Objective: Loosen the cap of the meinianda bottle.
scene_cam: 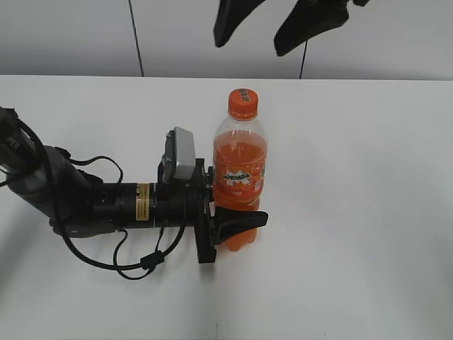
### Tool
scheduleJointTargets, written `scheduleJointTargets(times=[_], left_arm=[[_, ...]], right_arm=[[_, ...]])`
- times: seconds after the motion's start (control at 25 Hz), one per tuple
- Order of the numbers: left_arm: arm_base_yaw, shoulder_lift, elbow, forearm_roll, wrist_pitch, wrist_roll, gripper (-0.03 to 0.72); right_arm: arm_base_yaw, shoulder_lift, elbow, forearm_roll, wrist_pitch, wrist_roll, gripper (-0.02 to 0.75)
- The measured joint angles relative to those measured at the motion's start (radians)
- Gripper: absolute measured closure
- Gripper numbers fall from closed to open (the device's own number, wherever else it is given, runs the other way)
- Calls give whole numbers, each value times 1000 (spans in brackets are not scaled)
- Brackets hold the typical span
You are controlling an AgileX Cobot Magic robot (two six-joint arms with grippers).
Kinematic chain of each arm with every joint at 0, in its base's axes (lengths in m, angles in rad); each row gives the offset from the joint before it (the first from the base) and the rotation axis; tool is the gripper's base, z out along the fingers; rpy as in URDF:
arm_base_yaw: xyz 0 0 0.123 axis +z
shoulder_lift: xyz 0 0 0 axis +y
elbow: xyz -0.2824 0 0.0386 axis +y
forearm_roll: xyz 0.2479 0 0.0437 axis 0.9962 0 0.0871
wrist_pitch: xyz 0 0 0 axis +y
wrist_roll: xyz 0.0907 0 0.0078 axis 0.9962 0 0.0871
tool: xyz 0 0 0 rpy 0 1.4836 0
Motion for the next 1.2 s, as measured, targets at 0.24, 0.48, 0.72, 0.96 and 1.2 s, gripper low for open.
scheduleJointTargets(times=[0.24,0.48,0.72,0.96,1.2], left_arm=[[0,0,0,-1,0,0,300],[0,0,0,-1,0,0,300],[0,0,0,-1,0,0,300],[0,0,0,-1,-1,0,300],[0,0,0,-1,0,0,300]], right_arm=[[104,1,0,-102,0,37,172],[108,1,45,-113,-1,56,172],[108,10,95,-123,1,59,172],[108,10,95,-163,1,59,172],[108,30,95,-164,1,52,244]])
